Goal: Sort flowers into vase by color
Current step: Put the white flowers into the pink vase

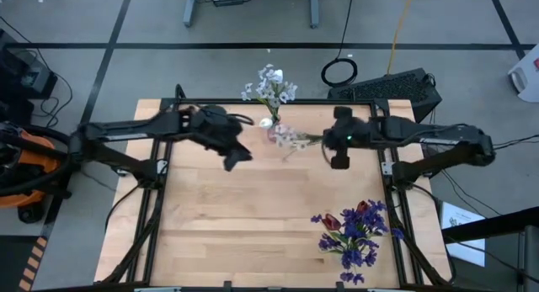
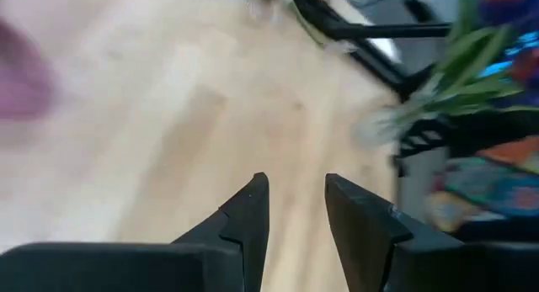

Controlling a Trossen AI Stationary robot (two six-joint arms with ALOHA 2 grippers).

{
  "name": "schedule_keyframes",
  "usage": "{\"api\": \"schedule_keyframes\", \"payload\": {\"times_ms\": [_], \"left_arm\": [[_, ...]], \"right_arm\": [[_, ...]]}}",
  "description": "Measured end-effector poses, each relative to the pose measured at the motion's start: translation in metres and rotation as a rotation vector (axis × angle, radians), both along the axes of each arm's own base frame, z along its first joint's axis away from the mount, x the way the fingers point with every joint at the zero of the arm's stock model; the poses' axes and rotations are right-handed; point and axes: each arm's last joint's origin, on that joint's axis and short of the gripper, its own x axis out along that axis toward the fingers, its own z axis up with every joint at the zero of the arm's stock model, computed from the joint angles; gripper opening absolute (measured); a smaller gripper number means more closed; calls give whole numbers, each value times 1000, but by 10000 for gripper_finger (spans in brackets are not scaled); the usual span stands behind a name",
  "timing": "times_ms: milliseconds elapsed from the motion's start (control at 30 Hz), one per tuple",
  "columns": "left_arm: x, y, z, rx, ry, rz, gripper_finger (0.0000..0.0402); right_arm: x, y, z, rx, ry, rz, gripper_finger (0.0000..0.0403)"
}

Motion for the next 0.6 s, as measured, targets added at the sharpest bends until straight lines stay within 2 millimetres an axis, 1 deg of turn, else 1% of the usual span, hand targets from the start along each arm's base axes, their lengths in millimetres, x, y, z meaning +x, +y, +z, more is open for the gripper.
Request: {"api": "schedule_keyframes", "payload": {"times_ms": [100,167,233,300,400,500,567,600], "left_arm": [[-26,-3,9,85,37,13,123],[-43,-5,14,140,24,17,123],[-60,-6,14,185,46,33,123],[-74,-6,13,218,16,55,123],[-95,-5,4,243,-1,79,123],[-109,-3,-14,263,-18,119,123],[-114,-1,-25,283,-65,139,123],[-116,1,-30,291,-87,146,123]], "right_arm": [[-13,-8,-5,118,-117,-67,0],[-19,-12,-13,199,-225,-104,0],[-23,-14,-24,288,-361,-139,0],[-24,-15,-32,371,-543,-156,0],[-22,-16,-36,431,-867,-125,0],[-21,-17,-37,408,-1149,-96,0],[-19,-20,-41,394,-1273,-149,0],[-17,-22,-45,386,-1300,-183,0]]}}
